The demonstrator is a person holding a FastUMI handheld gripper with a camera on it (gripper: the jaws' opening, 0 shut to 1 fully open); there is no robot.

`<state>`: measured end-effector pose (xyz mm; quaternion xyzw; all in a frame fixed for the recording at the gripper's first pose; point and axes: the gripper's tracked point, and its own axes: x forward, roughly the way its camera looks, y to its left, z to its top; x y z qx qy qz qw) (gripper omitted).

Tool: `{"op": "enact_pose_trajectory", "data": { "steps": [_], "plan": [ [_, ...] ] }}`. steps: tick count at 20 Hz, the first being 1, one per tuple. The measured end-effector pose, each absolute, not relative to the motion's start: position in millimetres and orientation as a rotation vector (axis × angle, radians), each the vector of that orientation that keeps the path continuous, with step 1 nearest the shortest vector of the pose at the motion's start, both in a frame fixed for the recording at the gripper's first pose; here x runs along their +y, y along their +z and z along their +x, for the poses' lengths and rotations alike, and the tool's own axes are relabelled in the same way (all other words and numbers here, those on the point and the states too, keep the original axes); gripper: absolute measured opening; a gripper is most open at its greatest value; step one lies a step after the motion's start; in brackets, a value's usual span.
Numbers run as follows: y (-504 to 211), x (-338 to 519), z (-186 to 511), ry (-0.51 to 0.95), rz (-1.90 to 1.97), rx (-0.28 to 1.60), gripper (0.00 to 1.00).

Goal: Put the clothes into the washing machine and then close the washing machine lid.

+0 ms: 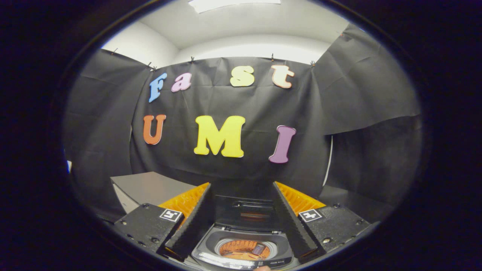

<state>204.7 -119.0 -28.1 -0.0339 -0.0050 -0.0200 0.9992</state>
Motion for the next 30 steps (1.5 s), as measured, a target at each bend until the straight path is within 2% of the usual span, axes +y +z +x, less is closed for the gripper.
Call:
{"op": "enact_pose_trajectory", "data": {
  "steps": [5, 14, 20, 30],
  "plan": [
    [-45, -148, 292, 0.005, -0.037, 0.031, 0.98],
    [-118, -186, 420, -0.001, 0.054, 0.233, 0.98],
    [-153, -197, 465, -0.011, 0.059, 0.325, 0.98],
    [-196, -198, 487, -0.032, 0.075, 0.459, 0.98]
  ]
}}
